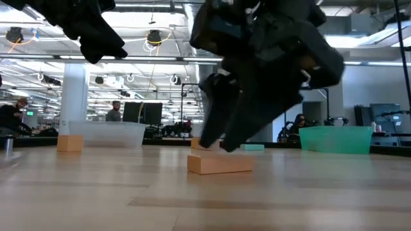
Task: Sort & place blocks by color
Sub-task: Put the orange block into the light blue bin
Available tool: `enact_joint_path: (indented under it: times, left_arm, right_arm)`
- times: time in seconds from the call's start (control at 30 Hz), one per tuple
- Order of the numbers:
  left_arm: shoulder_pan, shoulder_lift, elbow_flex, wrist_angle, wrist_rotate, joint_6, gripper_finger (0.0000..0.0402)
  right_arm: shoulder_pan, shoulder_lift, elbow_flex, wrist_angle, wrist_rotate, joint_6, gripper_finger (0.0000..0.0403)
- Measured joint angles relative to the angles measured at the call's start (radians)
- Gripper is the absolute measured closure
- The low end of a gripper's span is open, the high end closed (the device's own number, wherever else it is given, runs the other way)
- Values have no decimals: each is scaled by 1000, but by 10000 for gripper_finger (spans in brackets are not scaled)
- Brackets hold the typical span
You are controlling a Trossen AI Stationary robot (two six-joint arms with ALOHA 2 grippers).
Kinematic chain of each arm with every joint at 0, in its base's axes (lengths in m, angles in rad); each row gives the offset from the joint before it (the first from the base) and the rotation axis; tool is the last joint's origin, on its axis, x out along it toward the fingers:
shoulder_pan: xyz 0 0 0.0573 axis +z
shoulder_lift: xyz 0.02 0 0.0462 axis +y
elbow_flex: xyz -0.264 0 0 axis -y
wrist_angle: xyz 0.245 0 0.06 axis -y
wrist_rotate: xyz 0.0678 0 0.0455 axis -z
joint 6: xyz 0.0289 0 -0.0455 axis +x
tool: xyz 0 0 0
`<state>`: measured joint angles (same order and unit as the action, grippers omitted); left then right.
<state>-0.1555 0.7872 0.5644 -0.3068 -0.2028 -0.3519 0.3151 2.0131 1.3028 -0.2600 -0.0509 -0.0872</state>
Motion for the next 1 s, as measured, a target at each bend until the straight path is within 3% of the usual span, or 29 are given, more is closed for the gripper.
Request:
enact_joint_path:
  times: [0.33,0.43,0.53,0.6,0.77,1.0]
  left_arm:
    - [0,0,0,0,18,0,265]
    - [0,0,0,0,32,0,265]
    - [0,0,0,2,33,-1,265]
    - [0,0,0,2,33,-1,265]
    - [0,0,0,10,32,-1,265]
    - [0,0,0,28,24,-57,265]
  right_arm:
    - [11,77,6,-35,42,41,141]
    - [11,70,6,-52,54,106,184]
    - [8,49,4,-57,57,136,256]
    - [-1,21,0,-85,45,156,293]
    - [-65,-102,0,-152,11,219,293]
    - [-204,-316,-1,-375,22,278,293]
